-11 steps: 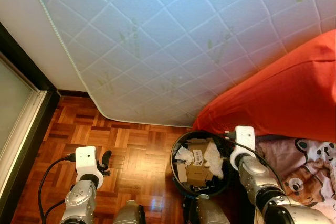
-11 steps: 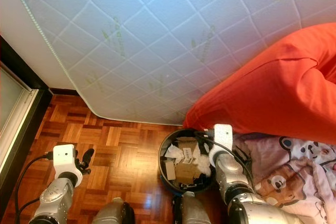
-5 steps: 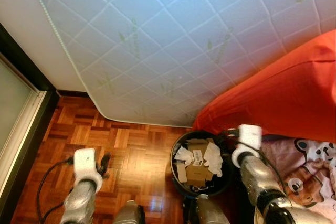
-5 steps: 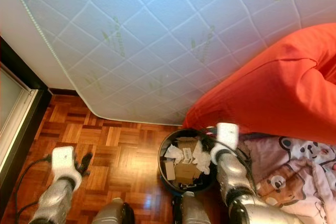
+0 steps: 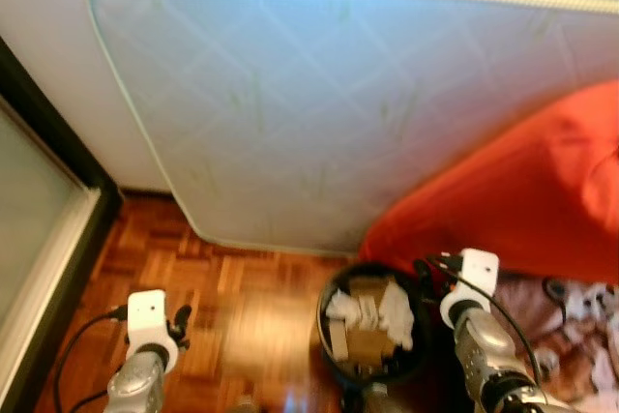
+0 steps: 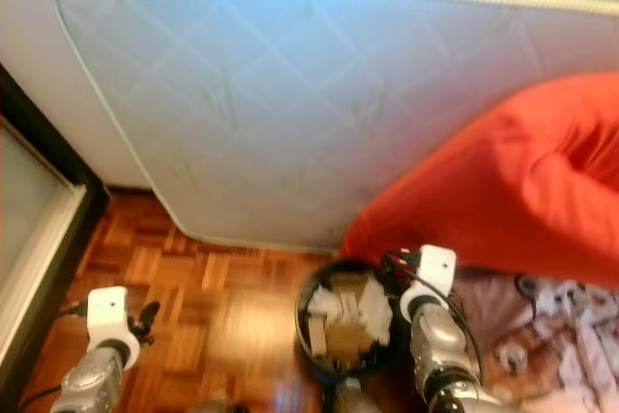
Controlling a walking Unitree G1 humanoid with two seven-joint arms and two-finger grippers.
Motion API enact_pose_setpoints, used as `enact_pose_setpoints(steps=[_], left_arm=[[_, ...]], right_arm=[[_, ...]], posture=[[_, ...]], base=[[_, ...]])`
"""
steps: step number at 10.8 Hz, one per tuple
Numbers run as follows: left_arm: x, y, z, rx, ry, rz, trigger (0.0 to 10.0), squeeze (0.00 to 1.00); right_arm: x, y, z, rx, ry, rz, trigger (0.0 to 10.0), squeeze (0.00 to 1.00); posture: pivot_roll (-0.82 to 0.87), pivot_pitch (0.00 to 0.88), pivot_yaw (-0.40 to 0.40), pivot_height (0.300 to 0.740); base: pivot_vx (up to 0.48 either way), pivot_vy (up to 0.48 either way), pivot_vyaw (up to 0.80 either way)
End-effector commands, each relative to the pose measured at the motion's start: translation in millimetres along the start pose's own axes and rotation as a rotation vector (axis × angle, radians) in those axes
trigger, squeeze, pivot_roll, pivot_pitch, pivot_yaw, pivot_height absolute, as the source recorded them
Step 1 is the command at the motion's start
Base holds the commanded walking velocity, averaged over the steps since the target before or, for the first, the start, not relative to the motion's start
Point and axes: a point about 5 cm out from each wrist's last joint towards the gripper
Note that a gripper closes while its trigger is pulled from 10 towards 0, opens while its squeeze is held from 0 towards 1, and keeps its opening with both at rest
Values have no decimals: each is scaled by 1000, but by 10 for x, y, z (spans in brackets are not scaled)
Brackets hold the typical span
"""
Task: Clean up the room
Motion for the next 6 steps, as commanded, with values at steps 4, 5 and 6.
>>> enact_pose_setpoints(steps=[4, 5, 6], left_arm=[[-512, -208, 0, 35, -1, 239, 10000, 0], [-688, -307, -28, 43, -11, 315, 10000, 0], [-746, -341, -34, 48, -25, 340, 10000, 0]], right_arm=[[-405, -194, -260, -96, 20, 146, 10000, 0], [-656, -342, -392, -143, 36, 244, 10000, 0], [-843, -464, -459, -170, 45, 318, 10000, 0]], posture=[[208, 15, -40, 740], [202, 0, -38, 740], [200, 0, -34, 740]], base=[[0, 0, 0], [0, 0, 0], [0, 0, 0]])
Point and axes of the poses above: a point about 5 cm out from each wrist's last joint towards the gripper, its own y axis pointing out of the wrist towards the gripper, its own x axis along the axis of the wrist's last joint, z = x × y, and after that the axes turned 2 degrees about y, right-handed
